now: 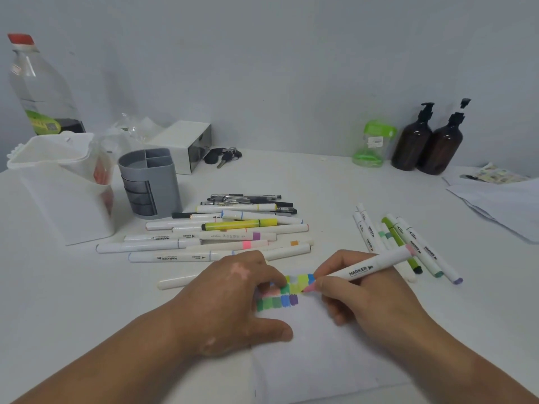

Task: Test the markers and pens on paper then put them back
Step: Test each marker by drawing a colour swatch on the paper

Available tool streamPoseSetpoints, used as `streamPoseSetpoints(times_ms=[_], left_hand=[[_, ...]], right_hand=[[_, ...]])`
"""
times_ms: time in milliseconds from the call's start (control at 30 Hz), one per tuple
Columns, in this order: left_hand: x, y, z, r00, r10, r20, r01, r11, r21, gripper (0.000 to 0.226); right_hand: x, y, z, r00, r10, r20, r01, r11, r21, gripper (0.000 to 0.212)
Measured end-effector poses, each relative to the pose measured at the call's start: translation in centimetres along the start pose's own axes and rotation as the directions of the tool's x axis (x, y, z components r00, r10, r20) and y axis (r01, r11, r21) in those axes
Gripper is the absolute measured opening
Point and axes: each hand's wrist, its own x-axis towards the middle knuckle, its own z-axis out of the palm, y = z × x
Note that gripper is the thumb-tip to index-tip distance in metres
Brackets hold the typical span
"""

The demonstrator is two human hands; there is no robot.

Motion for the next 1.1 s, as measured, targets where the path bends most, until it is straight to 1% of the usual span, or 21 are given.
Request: streamPoseSetpoints(times_ms=[133,400,567,733,867,967,1100], left_hand=[[0.15,0.03,0.07,1.0,-0.011,0.01,0.011,1.0,0.021,0.068],[0.01,0.13,0.06,0.999,-0.034,0.031,0.032,0.998,0.045,0.068],[0.1,0.16,-0.06,0.999,-0.032,0.036,0.03,0.998,0.054,0.068],[0.14,0.18,-0.11,0.999,-0.031,0.036,0.03,0.998,0.047,0.068],[0.14,0.23,-0.07,0.999,-0.031,0.039,0.029,0.999,0.038,0.068],[0.12,0.22,-0.16,0.999,-0.033,0.04,0.031,0.999,0.042,0.068],[0.09,0.23,-0.16,0.998,-0.04,0.048,0.038,0.999,0.033,0.069]], right_hand=[[0.02,0.21,0.13,1.0,0.002,0.005,-0.001,0.997,-0.078,0.011],[0.1,0.39,0.08,0.999,-0.007,0.034,0.01,0.995,-0.102,0.007],[0.04,0.33,-0.03,0.998,-0.014,0.058,0.023,0.985,-0.168,0.009],[0.02,0.32,0.01,0.999,-0.029,0.033,0.034,0.983,-0.178,0.008],[-0.06,0.3,-0.07,0.998,-0.009,0.058,0.018,0.986,-0.164,0.01],[-0.08,0.22,-0.04,0.999,-0.026,0.032,0.032,0.983,-0.18,0.009],[-0.15,0.08,-0.03,0.999,-0.005,0.052,0.015,0.981,-0.193,0.01]])
